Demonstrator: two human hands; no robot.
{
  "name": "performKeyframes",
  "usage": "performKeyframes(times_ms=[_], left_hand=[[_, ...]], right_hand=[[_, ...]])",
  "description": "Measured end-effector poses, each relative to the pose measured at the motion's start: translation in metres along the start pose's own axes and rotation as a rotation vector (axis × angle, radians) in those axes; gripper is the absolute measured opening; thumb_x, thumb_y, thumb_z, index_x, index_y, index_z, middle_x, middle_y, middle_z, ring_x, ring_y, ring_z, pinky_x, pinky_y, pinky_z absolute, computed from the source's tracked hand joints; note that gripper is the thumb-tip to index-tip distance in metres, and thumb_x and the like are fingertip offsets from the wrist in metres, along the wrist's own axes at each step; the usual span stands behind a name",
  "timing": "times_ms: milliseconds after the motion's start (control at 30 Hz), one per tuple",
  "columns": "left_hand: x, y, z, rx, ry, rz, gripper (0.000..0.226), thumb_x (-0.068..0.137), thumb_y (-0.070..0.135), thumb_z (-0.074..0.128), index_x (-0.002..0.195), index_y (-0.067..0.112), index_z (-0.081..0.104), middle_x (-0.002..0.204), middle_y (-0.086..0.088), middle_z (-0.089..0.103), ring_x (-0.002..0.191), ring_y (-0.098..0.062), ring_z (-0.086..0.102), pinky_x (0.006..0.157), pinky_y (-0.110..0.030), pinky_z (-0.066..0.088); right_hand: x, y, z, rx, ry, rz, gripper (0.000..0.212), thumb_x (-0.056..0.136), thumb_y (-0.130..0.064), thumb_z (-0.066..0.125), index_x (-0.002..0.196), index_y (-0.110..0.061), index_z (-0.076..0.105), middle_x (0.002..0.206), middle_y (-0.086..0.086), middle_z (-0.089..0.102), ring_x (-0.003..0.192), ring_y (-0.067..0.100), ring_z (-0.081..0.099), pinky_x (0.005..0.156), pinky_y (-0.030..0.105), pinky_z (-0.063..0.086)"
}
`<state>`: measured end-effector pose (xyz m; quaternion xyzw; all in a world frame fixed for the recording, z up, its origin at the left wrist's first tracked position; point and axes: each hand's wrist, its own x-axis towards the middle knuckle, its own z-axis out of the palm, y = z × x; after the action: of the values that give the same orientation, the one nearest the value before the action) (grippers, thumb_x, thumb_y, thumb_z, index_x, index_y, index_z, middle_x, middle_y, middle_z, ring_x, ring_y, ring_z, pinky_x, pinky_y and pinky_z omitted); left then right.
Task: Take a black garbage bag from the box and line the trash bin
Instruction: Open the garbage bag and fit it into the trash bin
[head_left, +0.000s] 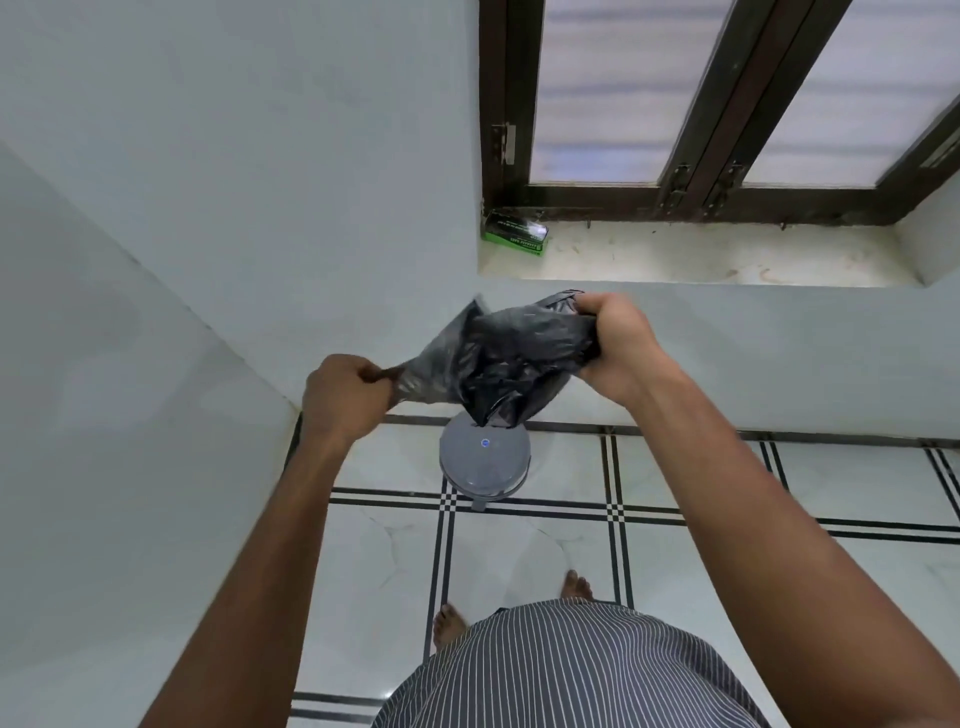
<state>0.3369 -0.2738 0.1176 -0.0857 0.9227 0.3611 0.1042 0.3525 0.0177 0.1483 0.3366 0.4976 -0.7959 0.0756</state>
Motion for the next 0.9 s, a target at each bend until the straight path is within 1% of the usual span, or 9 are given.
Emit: performKeyframes(times_ms=[133, 267, 333, 400, 467, 567, 633, 700, 900], left_hand=[[0.0, 0.007, -0.01, -0.98, -0.284, -0.379, 0.016, 0.107, 0.009, 0.061, 0.11, 0.0, 0.074, 0.088, -0.012, 0.084, 0.082, -0.027, 0.084, 0.075, -0.038, 0.07], [-0.003, 0.021, -0.008, -1.255, -0.377, -0.363, 0.025, 0.109, 0.011, 0.05, 0.107, 0.006, 0.074, 0.097, -0.009, 0.08, 0.085, -0.021, 0.079, 0.077, -0.038, 0.068], [-0.005, 0.029, -0.002, -1.099, -0.367, -0.314, 0.029, 0.108, 0.018, 0.05, 0.102, 0.011, 0.078, 0.098, -0.008, 0.081, 0.088, -0.025, 0.077, 0.086, -0.046, 0.063], [-0.011, 0.039, 0.004, -0.912, -0.344, -0.293, 0.03, 0.108, 0.024, 0.053, 0.101, 0.013, 0.08, 0.097, -0.008, 0.083, 0.086, -0.025, 0.078, 0.09, -0.045, 0.061], [-0.015, 0.047, 0.01, -0.846, -0.334, -0.294, 0.029, 0.108, 0.024, 0.056, 0.098, 0.011, 0.079, 0.09, -0.009, 0.081, 0.078, -0.024, 0.078, 0.082, -0.039, 0.061], [-0.021, 0.058, 0.016, -0.822, -0.404, -0.25, 0.031, 0.106, 0.024, 0.057, 0.092, 0.011, 0.083, 0.09, -0.014, 0.08, 0.077, -0.028, 0.076, 0.08, -0.039, 0.06], [-0.021, 0.061, 0.017, -0.85, -0.431, -0.25, 0.031, 0.102, 0.024, 0.058, 0.088, 0.011, 0.081, 0.09, -0.015, 0.079, 0.078, -0.029, 0.075, 0.08, -0.038, 0.06], [-0.021, 0.059, 0.015, -0.861, -0.452, -0.21, 0.021, 0.097, 0.025, 0.065, 0.088, 0.011, 0.078, 0.087, -0.013, 0.078, 0.077, -0.029, 0.074, 0.078, -0.036, 0.06], [-0.009, 0.03, 0.006, -0.069, -0.387, 0.075, 0.023, 0.081, 0.029, 0.094, 0.093, 0.019, 0.077, 0.084, 0.0, 0.078, 0.078, -0.022, 0.075, 0.068, -0.028, 0.053]], right_hand=[[-0.001, 0.007, -0.015, -0.164, -0.117, -0.04, 0.037, 0.093, -0.053, 0.064, 0.082, -0.018, 0.071, 0.083, 0.004, 0.074, 0.072, 0.023, 0.07, 0.069, 0.034, 0.054], [0.006, 0.027, -0.017, -0.806, -0.011, -0.329, 0.029, 0.09, -0.042, 0.08, 0.093, -0.014, 0.076, 0.084, 0.002, 0.078, 0.088, 0.033, 0.078, 0.074, 0.036, 0.063], [0.004, 0.033, -0.015, -1.068, 0.061, -0.386, 0.03, 0.095, -0.036, 0.077, 0.114, -0.014, 0.069, 0.104, 0.0, 0.071, 0.105, 0.026, 0.068, 0.083, 0.031, 0.056], [-0.006, 0.032, -0.008, -0.963, -0.044, -0.463, 0.062, 0.091, -0.037, 0.075, 0.147, -0.021, 0.054, 0.144, -0.002, 0.058, 0.136, 0.018, 0.053, 0.11, 0.035, 0.046], [-0.018, 0.03, 0.003, -0.834, -0.26, -0.505, 0.085, 0.086, -0.042, 0.073, 0.162, -0.029, 0.039, 0.162, -0.009, 0.049, 0.149, 0.012, 0.043, 0.117, 0.034, 0.037], [-0.028, 0.033, 0.02, -0.941, -0.426, -0.434, 0.084, 0.088, -0.067, 0.08, 0.159, -0.032, 0.049, 0.147, -0.012, 0.065, 0.137, 0.006, 0.059, 0.109, 0.029, 0.046], [-0.022, 0.037, 0.025, -1.063, -0.428, -0.428, 0.047, 0.095, -0.061, 0.079, 0.126, -0.025, 0.075, 0.112, -0.011, 0.079, 0.104, 0.005, 0.074, 0.096, 0.032, 0.058], [-0.014, 0.04, 0.022, -1.063, -0.391, -0.463, 0.029, 0.105, -0.046, 0.073, 0.09, -0.022, 0.076, 0.08, -0.011, 0.072, 0.075, 0.007, 0.067, 0.082, 0.032, 0.056], [-0.012, 0.033, 0.013, -0.247, -0.192, -0.082, 0.034, 0.117, -0.033, 0.051, 0.114, -0.007, 0.073, 0.117, 0.019, 0.082, 0.108, 0.032, 0.079, 0.099, 0.044, 0.063]])
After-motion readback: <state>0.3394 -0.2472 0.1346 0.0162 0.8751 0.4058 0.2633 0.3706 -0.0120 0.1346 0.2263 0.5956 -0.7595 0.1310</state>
